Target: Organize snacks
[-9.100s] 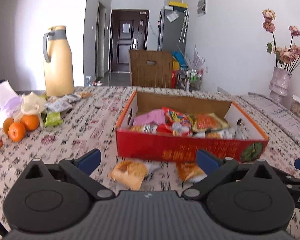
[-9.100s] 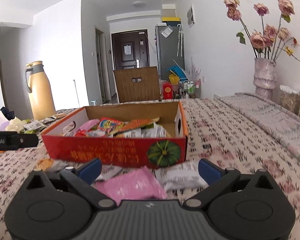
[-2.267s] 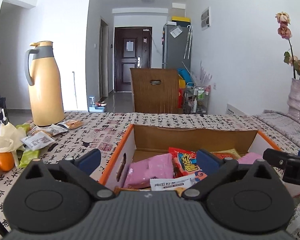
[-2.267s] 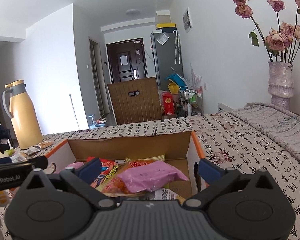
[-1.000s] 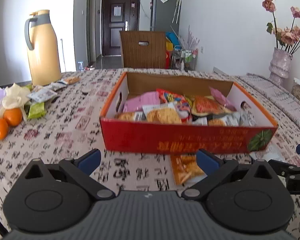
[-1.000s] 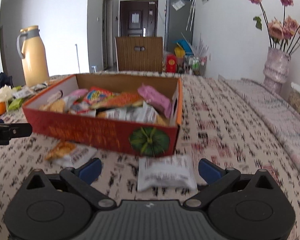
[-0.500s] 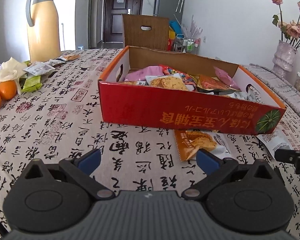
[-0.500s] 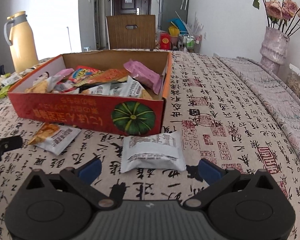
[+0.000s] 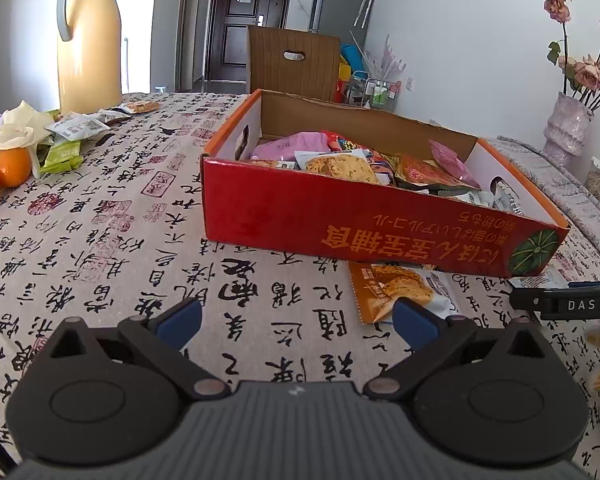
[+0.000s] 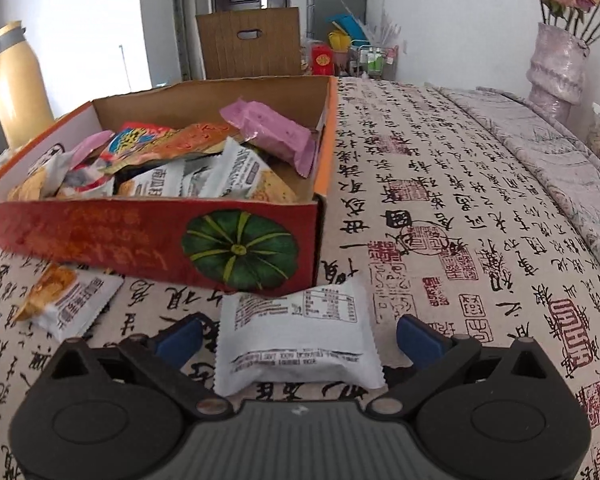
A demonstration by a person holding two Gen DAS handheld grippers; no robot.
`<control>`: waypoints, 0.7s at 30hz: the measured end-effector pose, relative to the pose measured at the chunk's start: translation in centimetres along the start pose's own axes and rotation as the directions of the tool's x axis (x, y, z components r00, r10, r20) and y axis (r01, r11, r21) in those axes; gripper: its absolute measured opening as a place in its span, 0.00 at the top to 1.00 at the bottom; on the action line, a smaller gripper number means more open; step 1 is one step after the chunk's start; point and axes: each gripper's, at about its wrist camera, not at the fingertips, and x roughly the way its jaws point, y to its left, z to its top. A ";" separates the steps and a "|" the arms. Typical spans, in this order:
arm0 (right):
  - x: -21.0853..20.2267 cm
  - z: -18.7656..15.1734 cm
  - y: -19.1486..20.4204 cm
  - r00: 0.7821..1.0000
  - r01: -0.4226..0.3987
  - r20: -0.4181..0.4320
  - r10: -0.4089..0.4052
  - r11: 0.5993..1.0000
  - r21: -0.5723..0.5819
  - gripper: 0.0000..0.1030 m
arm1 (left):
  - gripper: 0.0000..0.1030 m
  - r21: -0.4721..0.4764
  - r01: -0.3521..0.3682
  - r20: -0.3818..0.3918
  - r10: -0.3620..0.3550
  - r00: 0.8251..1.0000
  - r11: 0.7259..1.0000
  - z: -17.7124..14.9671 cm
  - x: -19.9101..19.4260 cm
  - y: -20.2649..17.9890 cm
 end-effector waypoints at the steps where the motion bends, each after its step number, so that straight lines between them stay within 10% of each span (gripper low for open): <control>1: 0.0 0.0 0.1 1.000 0.004 0.002 -0.004 1.000 -0.001 0.00 | 0.00 -0.001 0.000 0.000 0.000 1.000 1.000 0.0 0.0 0.0; 8: -0.1 -0.1 -0.1 1.000 -0.012 0.009 0.012 1.000 -0.014 0.00 | 0.00 -0.003 -0.006 0.000 0.006 1.000 1.000 0.0 0.0 0.1; 12: -0.9 -0.5 -0.1 0.999 -0.024 0.036 0.024 1.000 -0.015 0.27 | 0.00 -0.002 -0.008 -0.002 0.008 1.000 1.000 -0.1 0.0 0.1; 21: -2.7 -1.8 -0.2 0.992 -0.079 0.093 0.080 0.997 -0.012 0.51 | 0.00 0.010 -0.035 -0.003 0.035 0.999 0.999 -0.2 0.1 -0.2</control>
